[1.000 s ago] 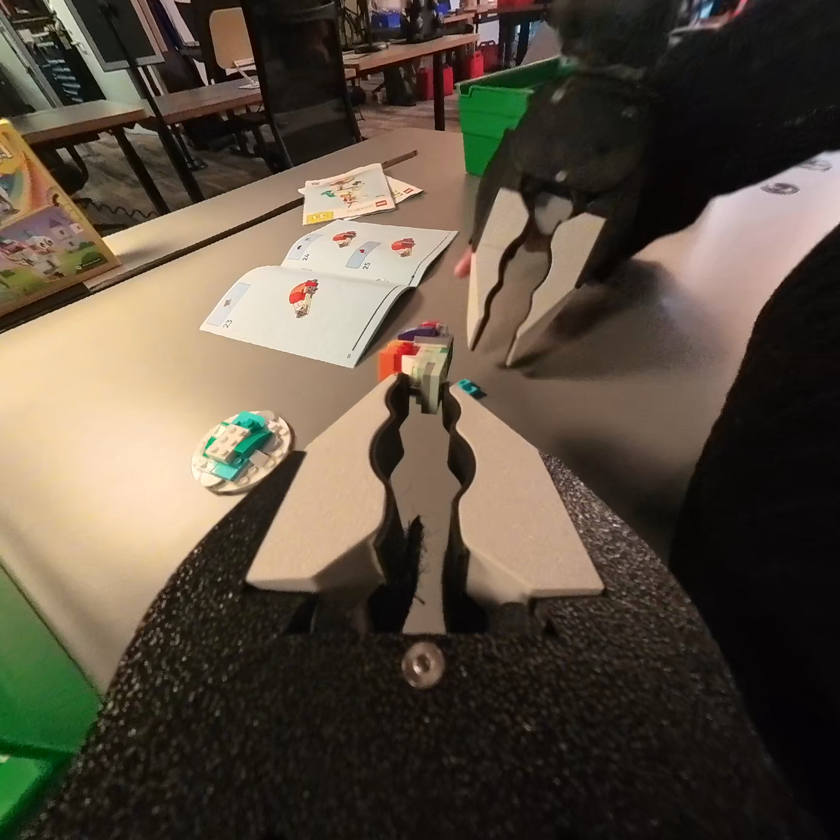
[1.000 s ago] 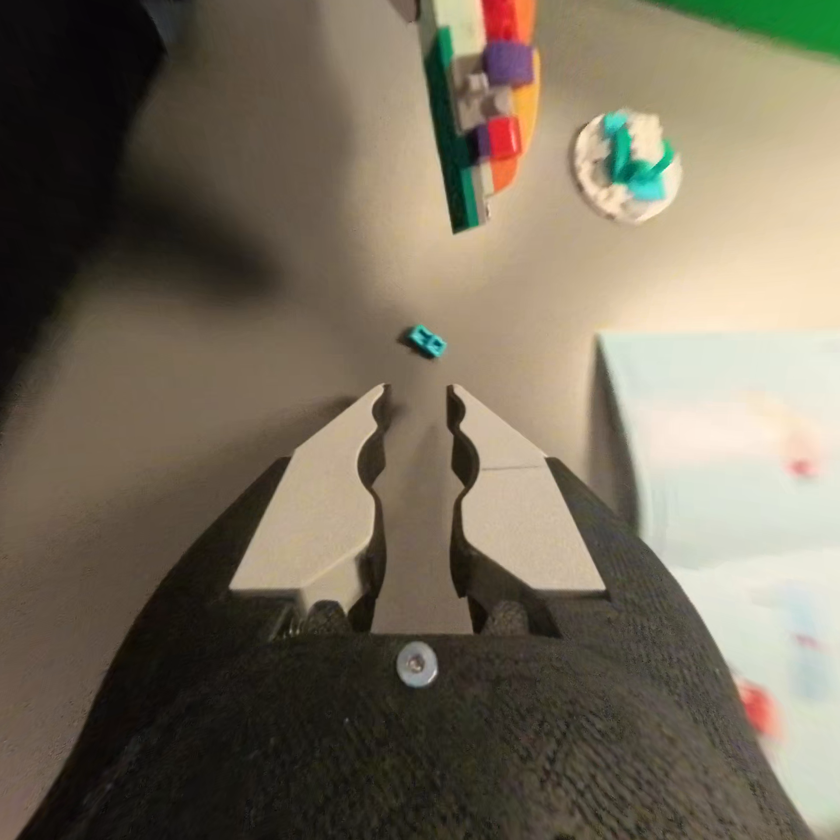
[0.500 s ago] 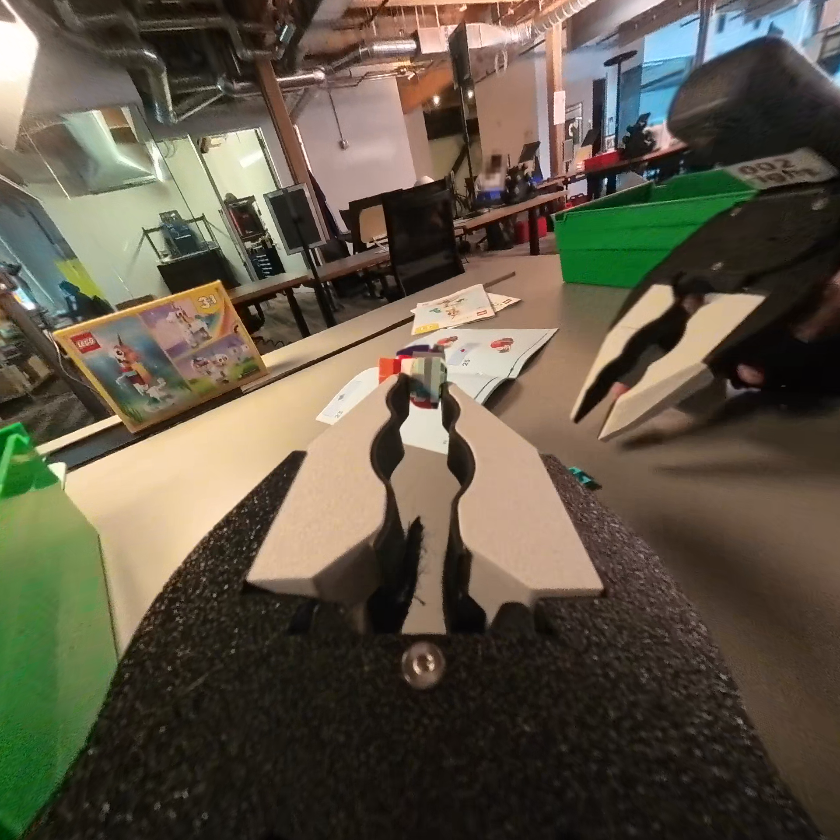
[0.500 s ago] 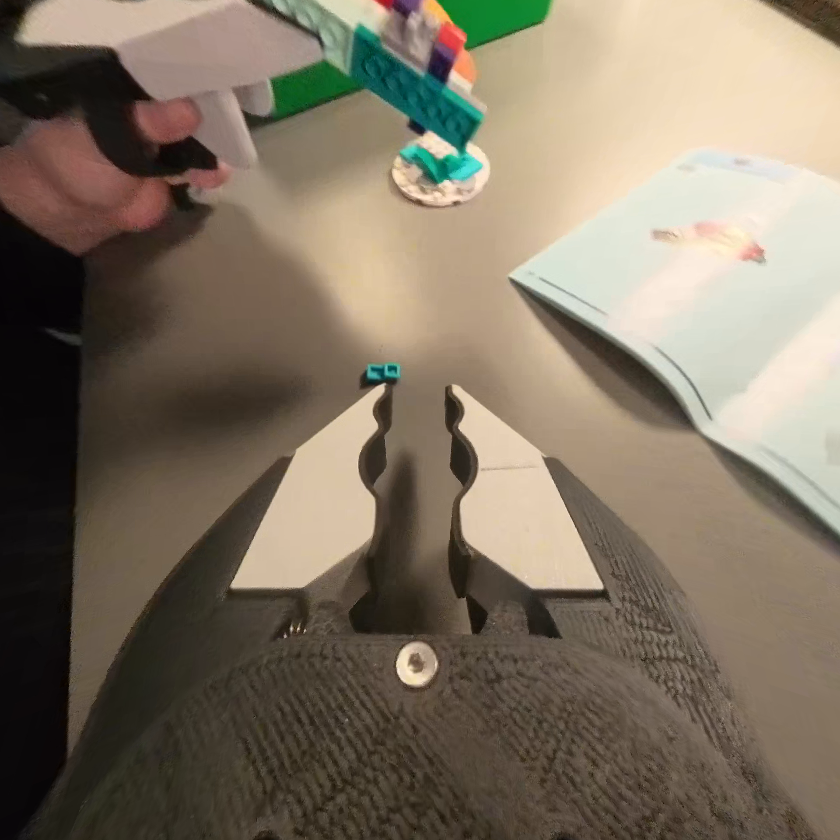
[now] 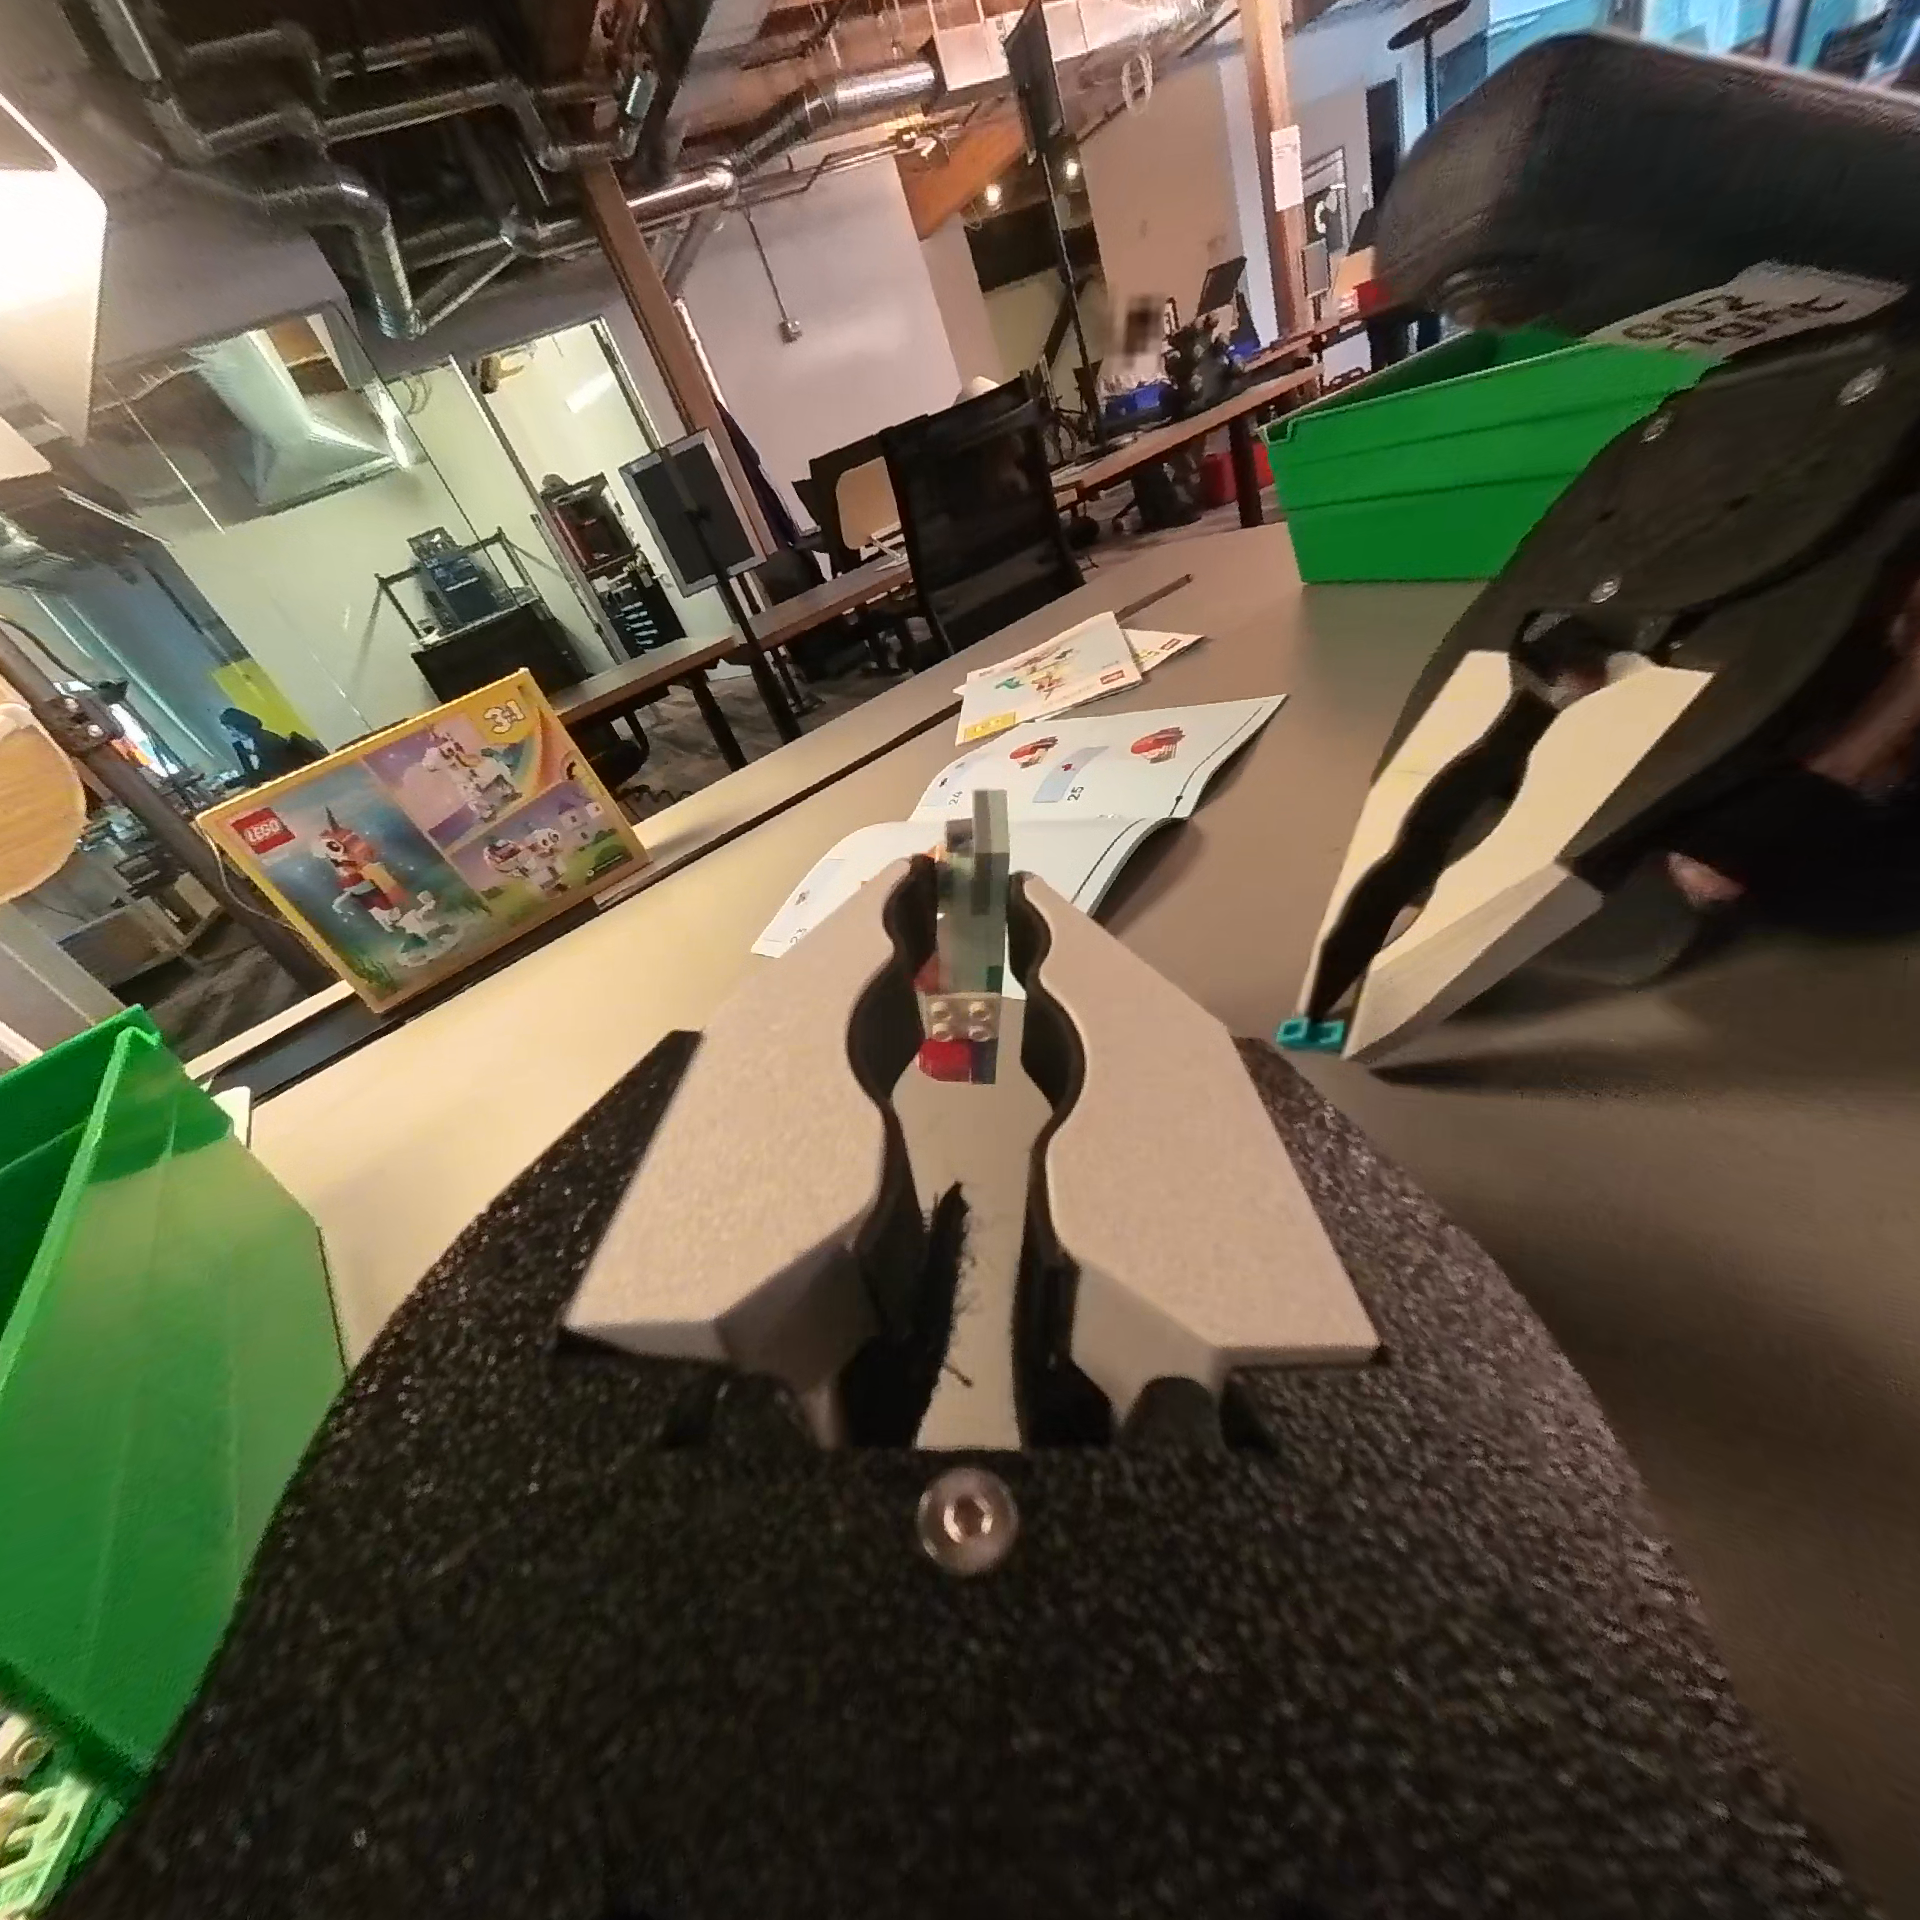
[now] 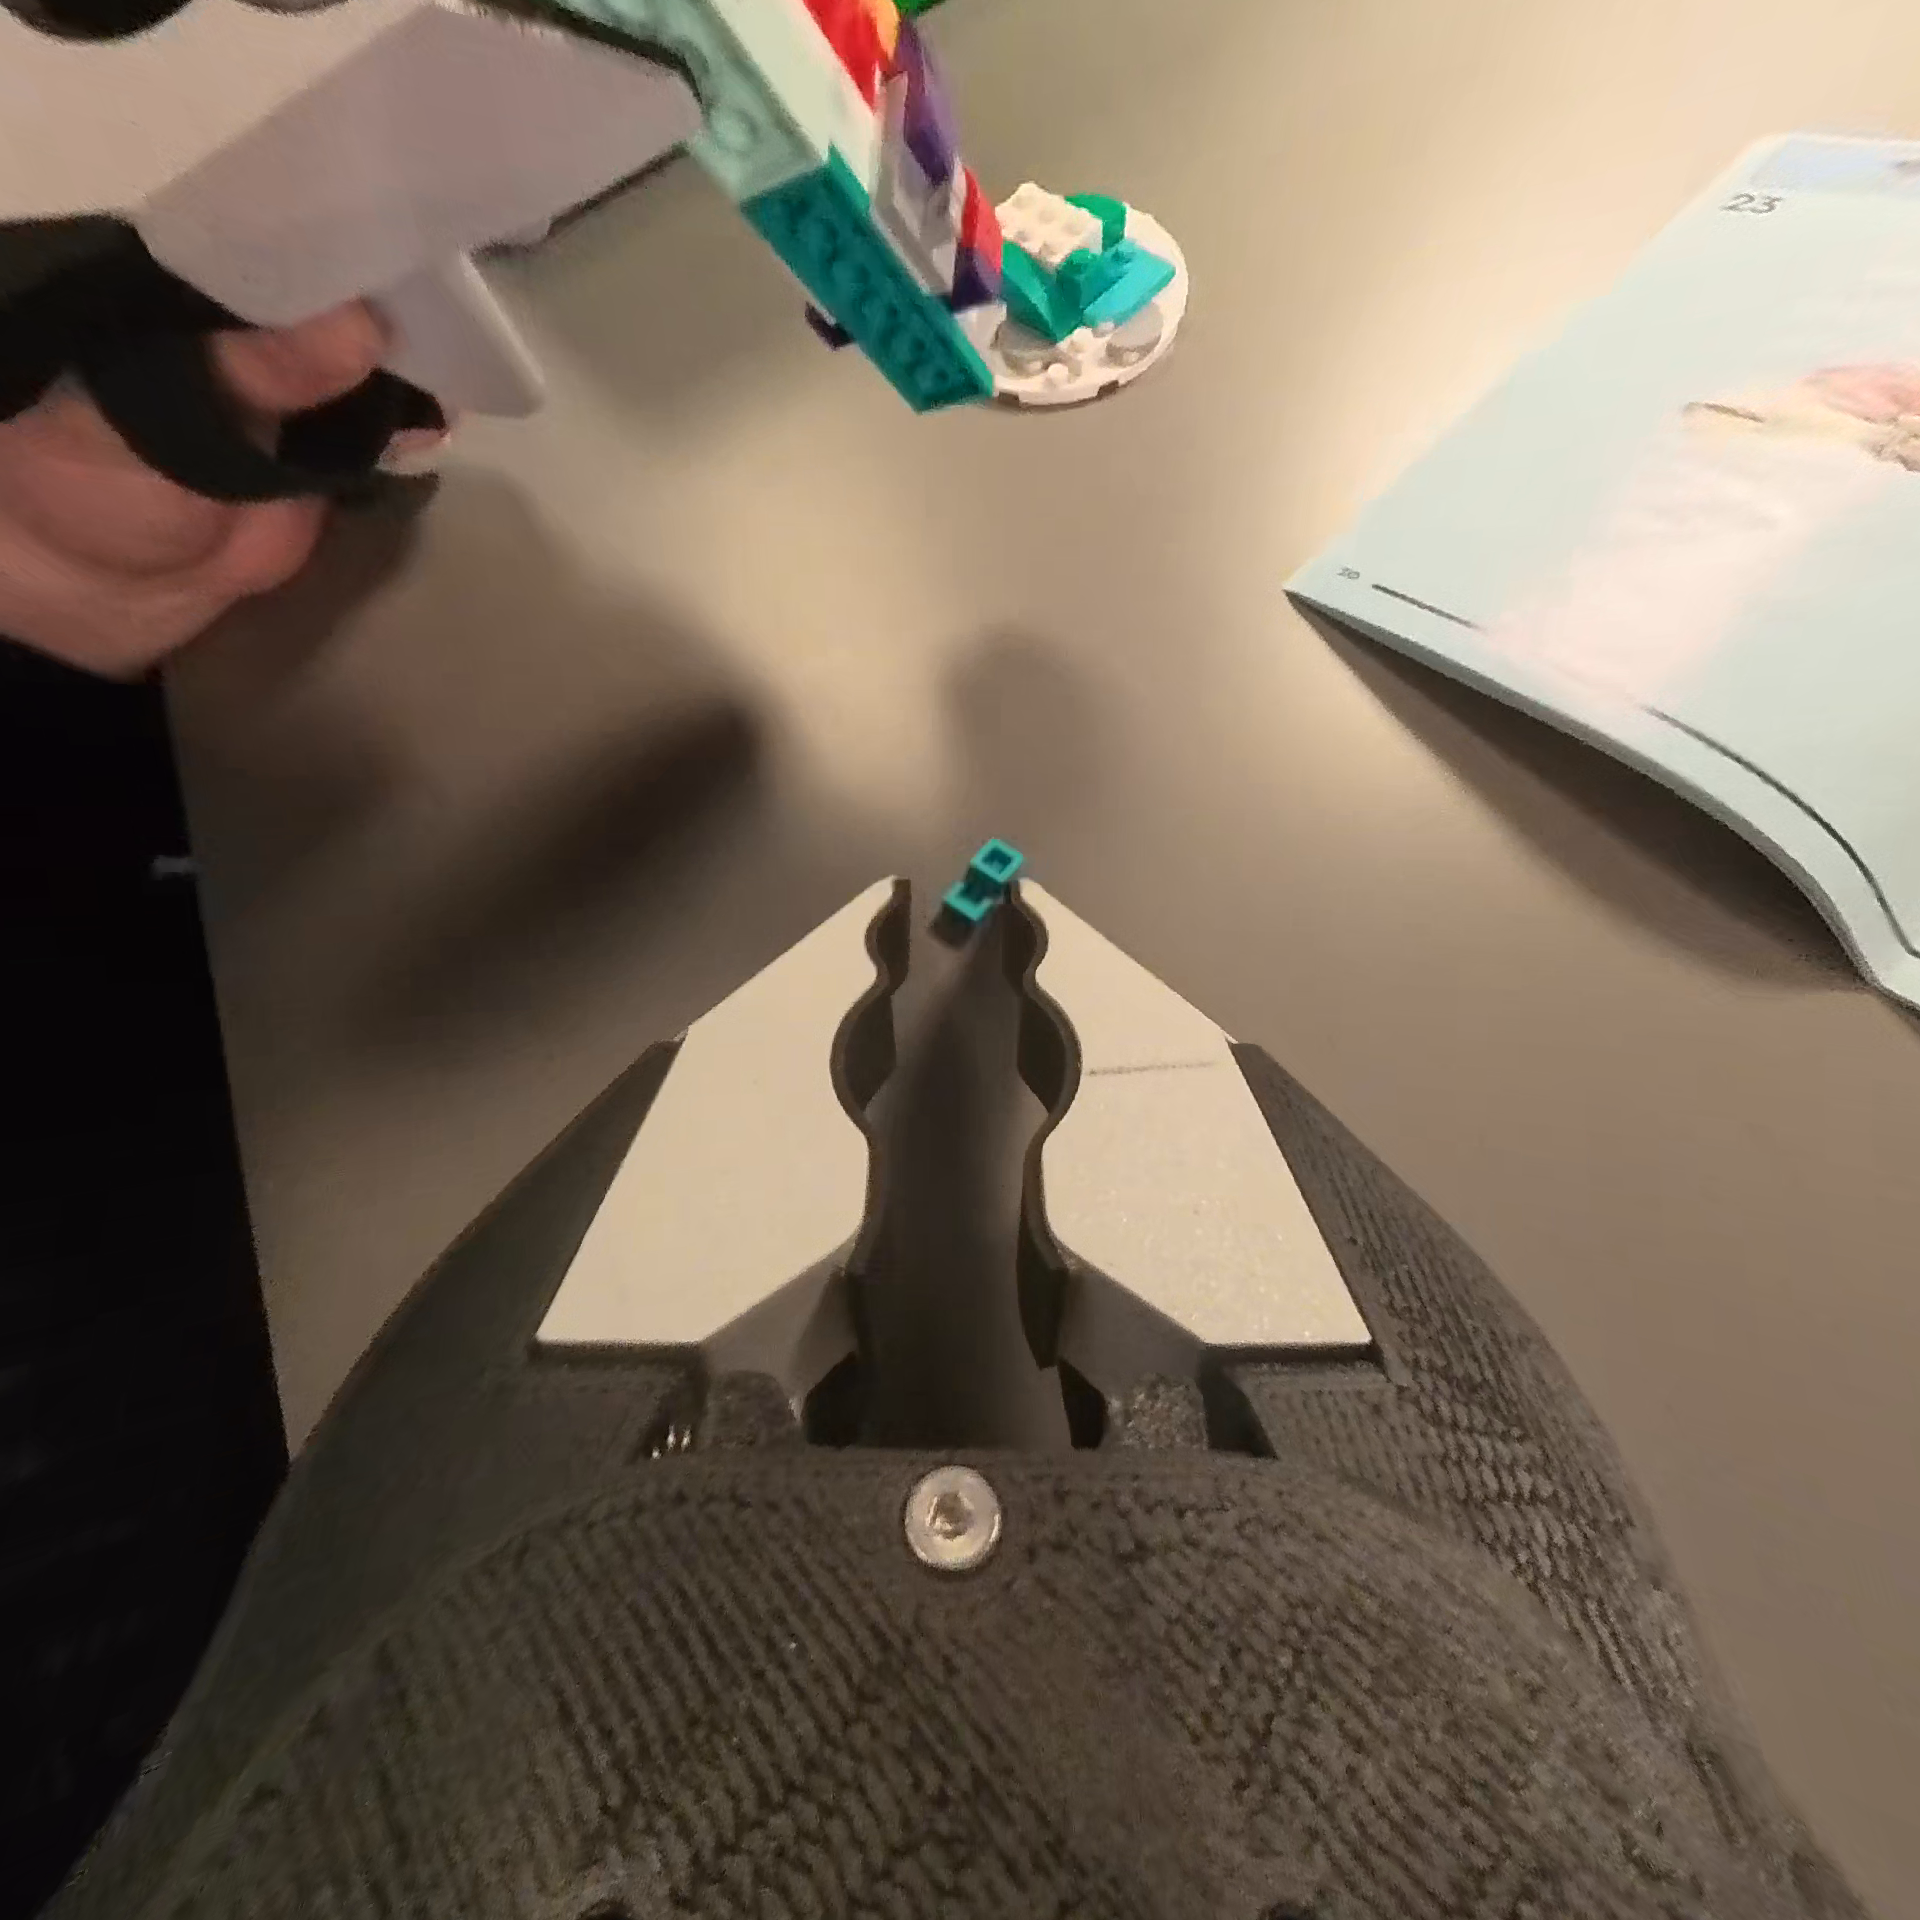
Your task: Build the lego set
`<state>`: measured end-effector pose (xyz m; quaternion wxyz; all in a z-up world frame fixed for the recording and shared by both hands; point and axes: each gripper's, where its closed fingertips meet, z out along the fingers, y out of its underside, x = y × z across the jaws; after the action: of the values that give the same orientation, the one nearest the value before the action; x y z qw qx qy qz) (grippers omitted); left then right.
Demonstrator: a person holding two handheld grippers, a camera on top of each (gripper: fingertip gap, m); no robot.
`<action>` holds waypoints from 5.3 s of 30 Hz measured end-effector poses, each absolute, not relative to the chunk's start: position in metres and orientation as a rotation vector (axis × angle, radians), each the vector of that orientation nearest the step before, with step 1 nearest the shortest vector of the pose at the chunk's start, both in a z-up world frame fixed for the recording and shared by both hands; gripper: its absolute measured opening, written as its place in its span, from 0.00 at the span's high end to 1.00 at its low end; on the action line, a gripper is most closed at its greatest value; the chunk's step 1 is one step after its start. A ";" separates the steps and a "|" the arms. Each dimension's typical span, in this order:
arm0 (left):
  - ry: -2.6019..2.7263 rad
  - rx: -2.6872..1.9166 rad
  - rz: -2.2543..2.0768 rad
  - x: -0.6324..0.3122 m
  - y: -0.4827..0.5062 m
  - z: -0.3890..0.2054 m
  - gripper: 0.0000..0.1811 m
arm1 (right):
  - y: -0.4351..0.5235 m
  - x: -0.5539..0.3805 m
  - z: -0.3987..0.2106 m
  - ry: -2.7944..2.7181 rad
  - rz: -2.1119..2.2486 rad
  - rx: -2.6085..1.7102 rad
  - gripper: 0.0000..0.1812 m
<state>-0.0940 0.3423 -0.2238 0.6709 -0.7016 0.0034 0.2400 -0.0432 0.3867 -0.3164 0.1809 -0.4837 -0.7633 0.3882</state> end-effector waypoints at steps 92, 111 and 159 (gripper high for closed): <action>0.302 -1.166 -0.252 -0.001 0.316 -0.172 0.94 | 0.329 -0.008 -0.206 -2.154 1.669 -0.475 0.86; 0.482 -1.865 0.640 -0.033 0.357 -0.258 0.88 | 0.379 -0.023 -0.260 -2.345 0.930 -0.454 0.86; 0.208 -2.094 0.492 -0.070 0.360 -0.302 0.93 | 0.413 -0.023 -0.318 -2.149 0.955 -1.281 0.95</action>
<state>-0.0698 0.3596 -0.3024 0.4709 -0.8548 0.0851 0.2010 -0.0234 0.4134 -0.3179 0.2297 -0.4655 -0.7811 0.3469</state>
